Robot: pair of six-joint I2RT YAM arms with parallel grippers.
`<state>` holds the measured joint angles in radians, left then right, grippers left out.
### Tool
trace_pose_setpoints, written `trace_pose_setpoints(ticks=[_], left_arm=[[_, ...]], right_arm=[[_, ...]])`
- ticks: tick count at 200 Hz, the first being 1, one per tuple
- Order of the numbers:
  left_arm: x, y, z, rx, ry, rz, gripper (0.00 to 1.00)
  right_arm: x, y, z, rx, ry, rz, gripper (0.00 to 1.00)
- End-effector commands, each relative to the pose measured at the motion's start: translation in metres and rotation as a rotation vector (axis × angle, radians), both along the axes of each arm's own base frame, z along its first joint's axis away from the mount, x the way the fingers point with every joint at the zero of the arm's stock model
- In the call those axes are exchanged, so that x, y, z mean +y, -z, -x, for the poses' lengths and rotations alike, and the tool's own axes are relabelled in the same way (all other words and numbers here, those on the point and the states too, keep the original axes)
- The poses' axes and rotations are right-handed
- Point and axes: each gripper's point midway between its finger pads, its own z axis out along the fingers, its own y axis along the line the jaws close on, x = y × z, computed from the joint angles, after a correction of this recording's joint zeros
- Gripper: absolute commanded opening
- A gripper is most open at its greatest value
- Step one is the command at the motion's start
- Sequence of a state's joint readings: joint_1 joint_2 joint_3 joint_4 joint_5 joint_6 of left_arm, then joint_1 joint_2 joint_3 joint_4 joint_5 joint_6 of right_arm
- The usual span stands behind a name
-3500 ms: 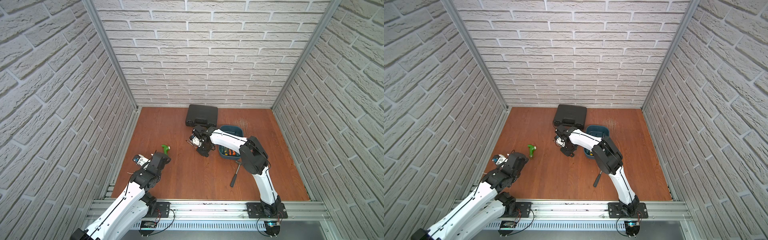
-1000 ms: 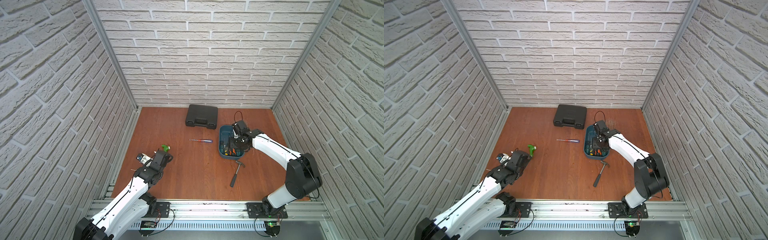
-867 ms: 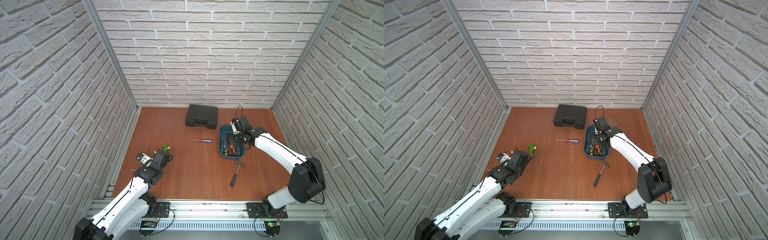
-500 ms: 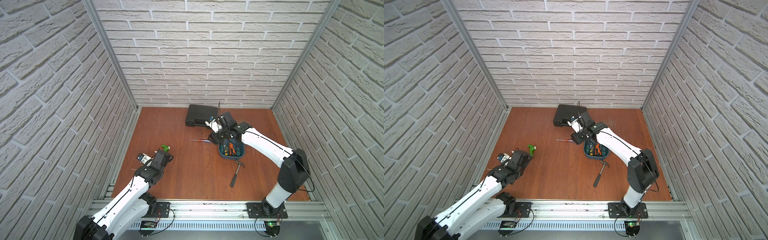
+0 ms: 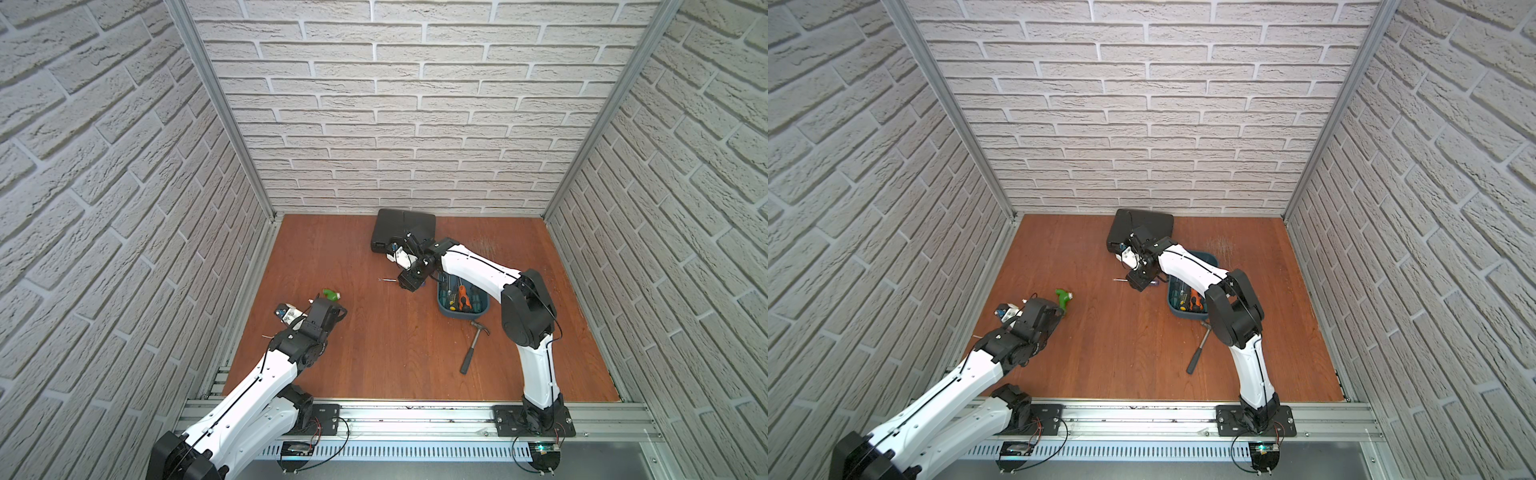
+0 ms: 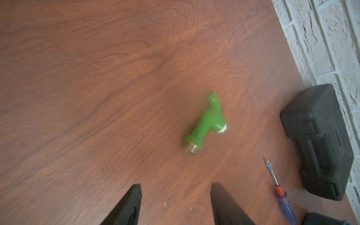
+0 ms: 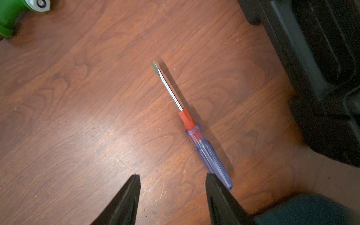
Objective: Put the screwdriver on the desktop into the storage box
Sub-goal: Pick up the screwdriver from the center of the board.
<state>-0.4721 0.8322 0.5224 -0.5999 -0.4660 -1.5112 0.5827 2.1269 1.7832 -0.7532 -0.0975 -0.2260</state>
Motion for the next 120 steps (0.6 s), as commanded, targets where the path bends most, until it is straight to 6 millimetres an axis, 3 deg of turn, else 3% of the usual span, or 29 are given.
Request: trace_pose_setpoints(ticks=[1, 35, 120], left_arm=[[0.001, -0.011, -0.007, -0.014, 0.008, -0.016, 0.62], [-0.003, -0.01, -0.012, 0.009, 0.026, -0.026, 0.62], [-0.01, -0.008, -0.022, 0.006, 0.062, -0.033, 0.62]], right_arm=[[-0.002, 0.007, -0.005, 0.005, -0.01, 0.044, 0.59], [-0.011, 0.023, -0.008, 0.018, 0.015, 0.091, 0.58], [-0.025, 0.039, -0.015, 0.037, 0.025, 0.158, 0.58]])
